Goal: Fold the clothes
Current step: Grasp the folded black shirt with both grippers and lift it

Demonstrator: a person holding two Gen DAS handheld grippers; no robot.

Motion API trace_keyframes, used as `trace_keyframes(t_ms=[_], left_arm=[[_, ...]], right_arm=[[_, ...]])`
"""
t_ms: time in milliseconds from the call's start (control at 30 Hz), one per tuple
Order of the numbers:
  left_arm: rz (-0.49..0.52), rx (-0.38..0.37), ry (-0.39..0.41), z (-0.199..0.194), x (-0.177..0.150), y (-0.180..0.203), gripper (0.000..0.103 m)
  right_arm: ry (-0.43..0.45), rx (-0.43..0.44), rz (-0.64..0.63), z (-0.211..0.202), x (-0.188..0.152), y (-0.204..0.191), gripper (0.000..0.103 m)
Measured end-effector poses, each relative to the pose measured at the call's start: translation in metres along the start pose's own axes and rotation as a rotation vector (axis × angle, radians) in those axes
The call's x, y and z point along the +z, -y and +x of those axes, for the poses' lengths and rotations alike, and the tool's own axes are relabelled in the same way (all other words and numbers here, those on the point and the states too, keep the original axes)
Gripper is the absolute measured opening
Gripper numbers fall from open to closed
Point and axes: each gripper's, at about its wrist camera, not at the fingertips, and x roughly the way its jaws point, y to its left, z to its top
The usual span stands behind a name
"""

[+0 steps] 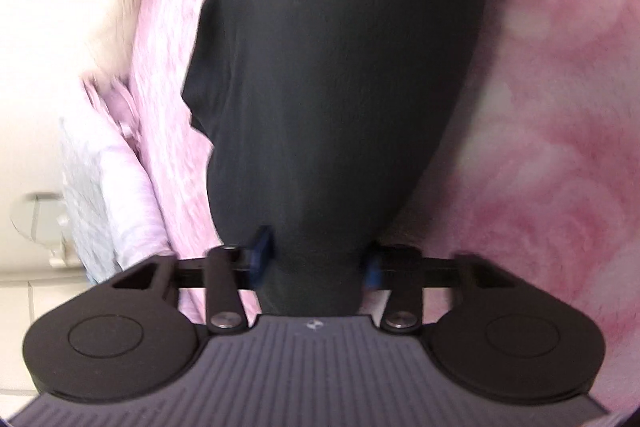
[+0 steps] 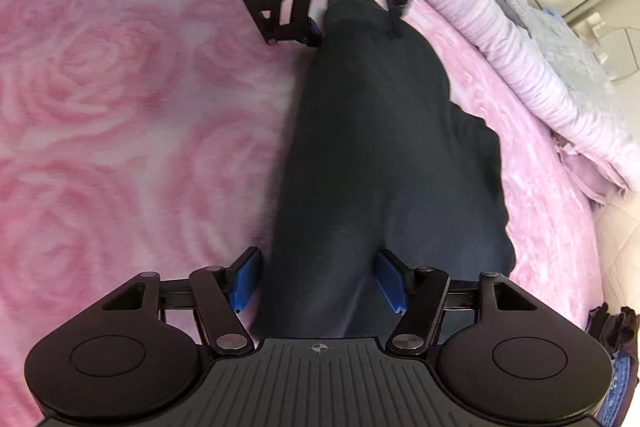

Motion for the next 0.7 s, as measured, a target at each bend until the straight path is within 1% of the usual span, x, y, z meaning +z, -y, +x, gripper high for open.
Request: trace_keyframes(t_ms=[33, 67, 100, 167, 200, 300, 400, 467, 533, 567, 633, 667, 700], left_arm=[[-0.027, -0.013, -0.007, -0.001, 0.001, -0.003, 0.022], [-0.053, -0.026, -0.015, -0.002, 0.002, -0.005, 0.018], [-0.076, -0.031, -0.017, -0.01, 0.006, -0.008, 0.017], [-0.124, -0.053, -0.018, -0.028, 0.014, -0.015, 0.017], [-0.149, -0.069, -0.017, -0.04, 0.019, -0.019, 0.017], [-0.21, -0.146, -0.009, -0.094, 0.048, -0.021, 0.017], [-0.34, -0.267, -0.022, -0.149, 0.096, -0.015, 0.017], [-0.407, -0.36, -0.02, -0.174, 0.132, 0.0, 0.021], [-0.428, -0.421, 0.007, -0.191, 0.167, 0.023, 0.026], [-0.424, -0.45, 0.014, -0.195, 0.179, 0.035, 0.03], [-0.407, -0.459, 0.01, -0.204, 0.193, 0.052, 0.034], [-0.459, -0.487, 0.013, -0.212, 0.189, 0.048, 0.036], [-0.511, -0.516, 0.015, -0.221, 0.185, 0.043, 0.037]], right_arm=[[0.001, 0.002, -0.007, 0.001, -0.002, 0.003, 0.032], [0.01, 0.015, -0.019, 0.001, -0.004, 0.007, 0.023], [0.025, 0.033, -0.032, -0.001, -0.007, 0.011, 0.016], [0.054, 0.06, -0.071, -0.013, -0.017, 0.021, 0.013], [0.068, 0.07, -0.089, -0.022, -0.024, 0.029, 0.012], [0.097, 0.071, -0.145, -0.059, -0.055, 0.056, 0.011], [0.113, 0.125, -0.236, -0.093, -0.103, 0.075, 0.011], [0.107, 0.165, -0.304, -0.106, -0.141, 0.077, 0.011], [0.087, 0.203, -0.357, -0.113, -0.179, 0.076, 0.011], [0.069, 0.212, -0.358, -0.112, -0.192, 0.074, 0.011], [0.042, 0.225, -0.341, -0.11, -0.213, 0.071, 0.013], [0.024, 0.23, -0.315, -0.11, -0.22, 0.071, 0.017], [-0.002, 0.232, -0.261, -0.112, -0.221, 0.073, 0.022]])
